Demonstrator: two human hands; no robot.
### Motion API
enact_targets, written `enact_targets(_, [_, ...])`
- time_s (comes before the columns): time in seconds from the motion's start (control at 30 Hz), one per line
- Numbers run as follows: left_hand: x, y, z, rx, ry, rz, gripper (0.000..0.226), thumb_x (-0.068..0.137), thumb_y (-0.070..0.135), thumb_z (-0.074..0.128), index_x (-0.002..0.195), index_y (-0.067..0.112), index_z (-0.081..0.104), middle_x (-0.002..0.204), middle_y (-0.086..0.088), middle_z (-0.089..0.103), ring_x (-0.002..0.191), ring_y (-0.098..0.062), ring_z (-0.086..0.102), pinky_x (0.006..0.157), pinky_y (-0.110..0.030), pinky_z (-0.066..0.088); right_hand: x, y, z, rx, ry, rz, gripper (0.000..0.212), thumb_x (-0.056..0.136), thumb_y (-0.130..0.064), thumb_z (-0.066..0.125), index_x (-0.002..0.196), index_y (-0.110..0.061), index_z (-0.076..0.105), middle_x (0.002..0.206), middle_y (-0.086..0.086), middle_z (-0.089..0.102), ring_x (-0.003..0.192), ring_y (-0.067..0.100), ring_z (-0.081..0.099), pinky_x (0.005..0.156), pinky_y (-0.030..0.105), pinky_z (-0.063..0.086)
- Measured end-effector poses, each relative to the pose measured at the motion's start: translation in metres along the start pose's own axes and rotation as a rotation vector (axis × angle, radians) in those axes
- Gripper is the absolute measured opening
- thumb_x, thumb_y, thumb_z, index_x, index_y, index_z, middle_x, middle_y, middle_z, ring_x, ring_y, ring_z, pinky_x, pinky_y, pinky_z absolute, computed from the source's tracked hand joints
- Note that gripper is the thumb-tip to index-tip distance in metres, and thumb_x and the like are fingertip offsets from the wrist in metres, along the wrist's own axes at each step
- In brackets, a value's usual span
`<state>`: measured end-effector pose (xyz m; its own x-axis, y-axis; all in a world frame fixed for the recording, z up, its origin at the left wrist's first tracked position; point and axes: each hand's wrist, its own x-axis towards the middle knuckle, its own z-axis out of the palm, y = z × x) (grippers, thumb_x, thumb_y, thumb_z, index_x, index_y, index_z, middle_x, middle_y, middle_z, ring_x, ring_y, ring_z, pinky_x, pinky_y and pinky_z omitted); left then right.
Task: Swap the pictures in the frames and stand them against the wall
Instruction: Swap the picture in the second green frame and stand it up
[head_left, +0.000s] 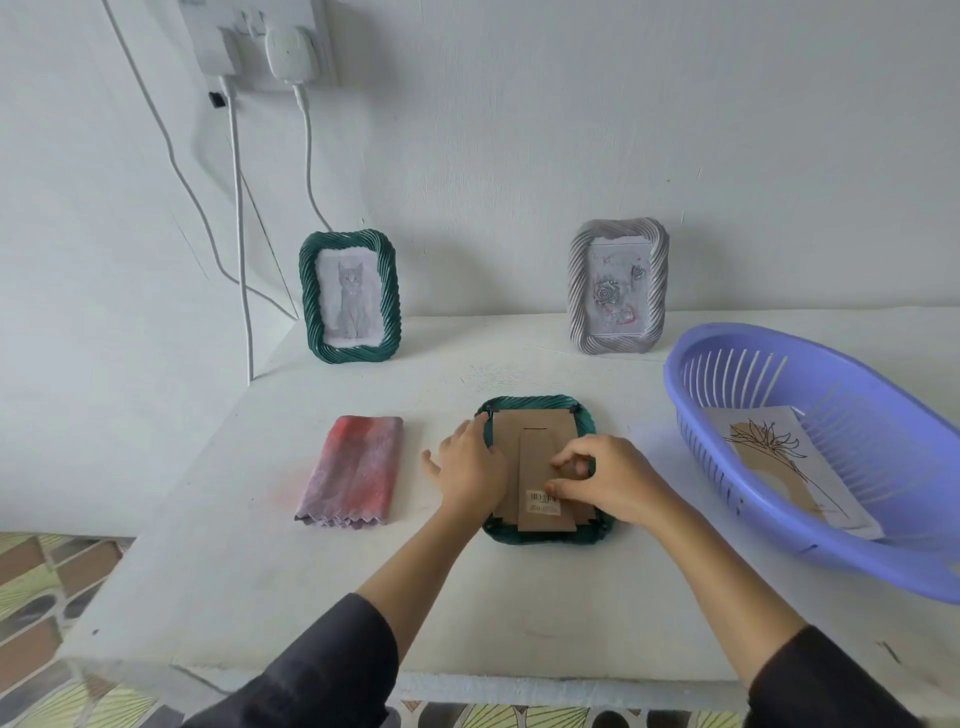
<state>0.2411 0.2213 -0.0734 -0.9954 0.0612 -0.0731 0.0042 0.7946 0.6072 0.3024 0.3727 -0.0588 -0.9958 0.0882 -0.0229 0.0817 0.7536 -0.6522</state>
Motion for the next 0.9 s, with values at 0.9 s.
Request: enact_targets(0.9, [0.083,-0.005,-0.018,-0.058,-0.052,0.297,0.014,0.081,0.019,0.067,0.086,0.01,0.076,0.09,-0.005,0.074,0.08,-0.012,0.063,0.078,-0.028,0.054,0.089,0.029,-0.012,0.031,0.204,-0.014,0.007,0.083,-0.009,0.063,0.085,-0.003,0.067,0.053,-0.003,0.043,0.052,0.01,0.039,0.051,0.022,0.032])
